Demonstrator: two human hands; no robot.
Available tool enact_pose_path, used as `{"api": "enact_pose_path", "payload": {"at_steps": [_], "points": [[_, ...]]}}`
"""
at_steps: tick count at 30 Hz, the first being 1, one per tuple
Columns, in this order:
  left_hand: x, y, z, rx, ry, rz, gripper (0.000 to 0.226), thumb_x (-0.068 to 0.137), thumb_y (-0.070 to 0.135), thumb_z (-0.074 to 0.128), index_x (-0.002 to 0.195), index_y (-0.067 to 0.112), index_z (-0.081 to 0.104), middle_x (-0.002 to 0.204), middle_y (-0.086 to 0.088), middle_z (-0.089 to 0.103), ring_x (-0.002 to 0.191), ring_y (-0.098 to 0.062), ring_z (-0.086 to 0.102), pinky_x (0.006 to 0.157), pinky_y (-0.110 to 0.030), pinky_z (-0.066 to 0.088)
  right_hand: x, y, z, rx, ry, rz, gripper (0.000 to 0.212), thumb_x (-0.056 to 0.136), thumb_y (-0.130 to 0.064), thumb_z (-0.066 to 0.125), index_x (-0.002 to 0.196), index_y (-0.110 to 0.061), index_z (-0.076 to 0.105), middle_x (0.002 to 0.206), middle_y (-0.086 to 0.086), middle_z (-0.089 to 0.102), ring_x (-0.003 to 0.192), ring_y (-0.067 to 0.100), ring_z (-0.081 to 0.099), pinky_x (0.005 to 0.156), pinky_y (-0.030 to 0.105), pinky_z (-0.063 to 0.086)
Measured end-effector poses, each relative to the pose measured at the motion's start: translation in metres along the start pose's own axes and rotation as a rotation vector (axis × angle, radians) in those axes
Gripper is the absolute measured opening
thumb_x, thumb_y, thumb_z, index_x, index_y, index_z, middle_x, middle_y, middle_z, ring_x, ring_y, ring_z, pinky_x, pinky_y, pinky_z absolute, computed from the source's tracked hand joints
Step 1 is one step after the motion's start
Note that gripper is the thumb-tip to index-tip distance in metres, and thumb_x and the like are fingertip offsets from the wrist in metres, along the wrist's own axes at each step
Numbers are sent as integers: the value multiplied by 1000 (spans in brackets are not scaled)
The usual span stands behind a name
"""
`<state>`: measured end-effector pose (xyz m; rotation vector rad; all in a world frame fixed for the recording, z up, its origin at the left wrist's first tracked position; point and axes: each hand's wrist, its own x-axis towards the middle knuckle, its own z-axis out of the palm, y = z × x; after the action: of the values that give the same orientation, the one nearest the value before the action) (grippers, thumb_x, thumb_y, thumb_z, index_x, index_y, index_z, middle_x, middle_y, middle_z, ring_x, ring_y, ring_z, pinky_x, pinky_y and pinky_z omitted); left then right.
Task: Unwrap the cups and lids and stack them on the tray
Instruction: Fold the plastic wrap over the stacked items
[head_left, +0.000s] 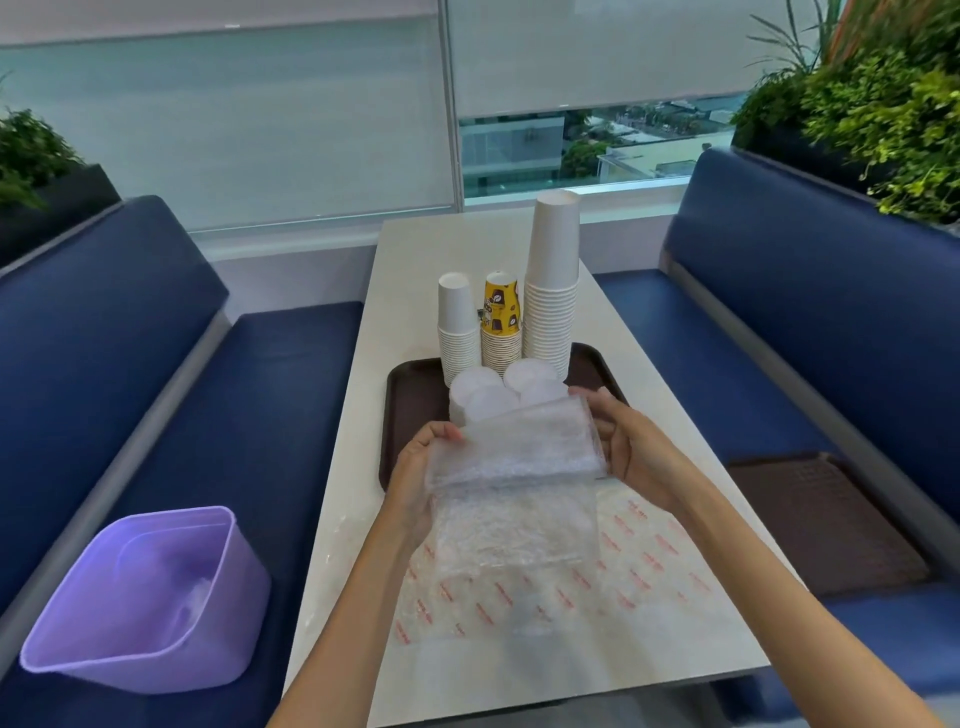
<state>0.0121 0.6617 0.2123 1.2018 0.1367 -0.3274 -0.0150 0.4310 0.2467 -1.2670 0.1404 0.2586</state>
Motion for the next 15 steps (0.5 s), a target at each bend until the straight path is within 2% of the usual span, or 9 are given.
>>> {"api": "enact_pose_path", "payload": {"at_steps": [2, 4, 7, 10, 12, 15], "points": [[2, -1, 10, -11, 6, 23, 30, 89, 0, 43, 74, 17, 64, 95, -7, 66, 89, -28, 56, 78, -38, 48, -4, 6, -2, -15, -47, 107, 50, 95, -54, 30, 117, -22, 62, 111, 5, 70, 100, 22, 68, 78, 36, 57], [0, 0, 21, 46, 23, 81, 31, 91, -2, 41, 76, 16, 62, 85, 1, 68, 85, -24, 58, 76, -36, 49, -7, 11, -3, -22, -20, 149, 50, 84, -56, 44, 118, -23, 60, 114, 6, 68, 104, 23, 66, 76, 37, 58], [0, -1, 33, 110, 44, 137, 22, 94, 2, 46, 93, 17, 62, 102, 1, 61, 91, -21, 58, 76, -32, 52, -4, 16, -5, -45, 66, 124, 40, 81, -35, 64, 114, -11, 64, 109, 10, 69, 97, 24, 67, 72, 34, 60], [6, -12, 40, 126, 53, 130, 22, 92, 8, 57, 106, 24, 60, 116, 0, 57, 102, -21, 60, 83, -36, 55, 0, 24, -14, -60, 183, 61, 33, 86, -25, 67, 113, -6, 64, 104, 10, 71, 91, 23, 69, 69, 31, 59], [8, -21, 47, 201, 97, 160, 23, 91, 6, 59, 102, 26, 63, 113, 2, 60, 102, -19, 61, 84, -36, 54, 0, 28, -19, -70, 231, 8, 29, 87, -26, 67, 108, -8, 65, 101, 8, 71, 84, 18, 70, 61, 27, 58], [4, -32, 58, 207, 154, 165, 22, 88, 4, 60, 80, 22, 69, 82, 7, 68, 86, -19, 61, 82, -38, 51, -2, 31, -24, -101, 276, -48, 17, 86, -27, 67, 95, -12, 67, 93, 6, 71, 77, 15, 69, 59, 26, 58]]}}
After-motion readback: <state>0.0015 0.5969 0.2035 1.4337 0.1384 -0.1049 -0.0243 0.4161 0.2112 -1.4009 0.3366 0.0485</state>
